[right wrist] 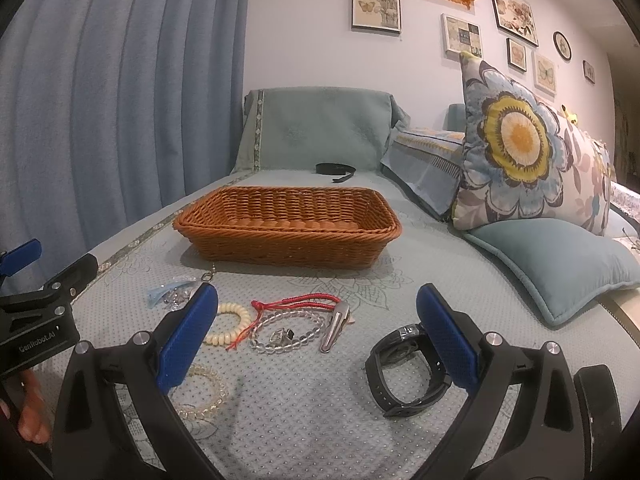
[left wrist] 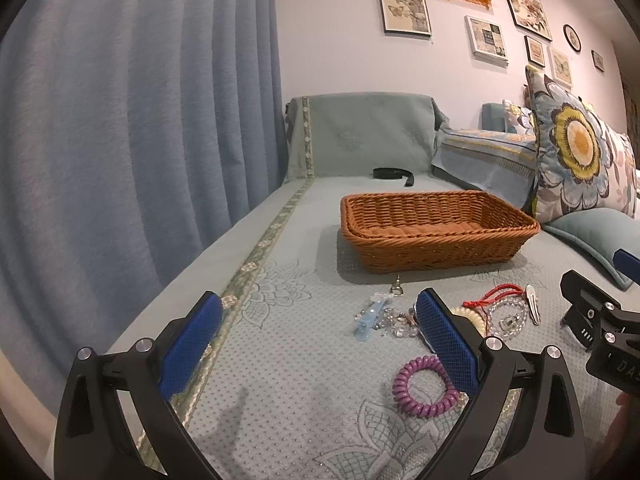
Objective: Organize jewelry
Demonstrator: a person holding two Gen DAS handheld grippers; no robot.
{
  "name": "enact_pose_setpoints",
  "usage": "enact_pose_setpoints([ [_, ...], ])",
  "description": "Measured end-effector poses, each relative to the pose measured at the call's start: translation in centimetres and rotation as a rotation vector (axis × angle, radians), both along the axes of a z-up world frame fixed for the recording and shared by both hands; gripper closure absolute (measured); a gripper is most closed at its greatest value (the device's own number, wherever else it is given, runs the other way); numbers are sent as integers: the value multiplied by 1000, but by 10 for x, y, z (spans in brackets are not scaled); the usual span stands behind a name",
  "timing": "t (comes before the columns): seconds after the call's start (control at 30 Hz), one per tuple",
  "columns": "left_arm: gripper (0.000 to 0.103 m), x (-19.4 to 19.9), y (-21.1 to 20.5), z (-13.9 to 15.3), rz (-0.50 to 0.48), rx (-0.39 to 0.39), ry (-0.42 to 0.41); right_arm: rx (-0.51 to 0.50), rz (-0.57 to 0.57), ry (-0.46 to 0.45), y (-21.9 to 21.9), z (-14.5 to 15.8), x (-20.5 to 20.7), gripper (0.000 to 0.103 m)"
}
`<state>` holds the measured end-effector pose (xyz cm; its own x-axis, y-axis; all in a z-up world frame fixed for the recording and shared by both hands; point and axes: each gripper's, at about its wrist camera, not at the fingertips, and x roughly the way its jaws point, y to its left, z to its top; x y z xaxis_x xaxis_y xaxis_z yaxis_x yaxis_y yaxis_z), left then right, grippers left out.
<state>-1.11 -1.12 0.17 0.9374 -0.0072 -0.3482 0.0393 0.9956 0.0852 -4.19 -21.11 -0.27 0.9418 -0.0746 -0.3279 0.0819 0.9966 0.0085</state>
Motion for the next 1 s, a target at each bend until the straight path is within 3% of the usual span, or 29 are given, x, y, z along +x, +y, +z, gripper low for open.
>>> enact_pose_setpoints([
  [1.0, 8, -3, -5, 0, -2, 3, -1, -10, 5, 5, 2, 0, 2, 8],
])
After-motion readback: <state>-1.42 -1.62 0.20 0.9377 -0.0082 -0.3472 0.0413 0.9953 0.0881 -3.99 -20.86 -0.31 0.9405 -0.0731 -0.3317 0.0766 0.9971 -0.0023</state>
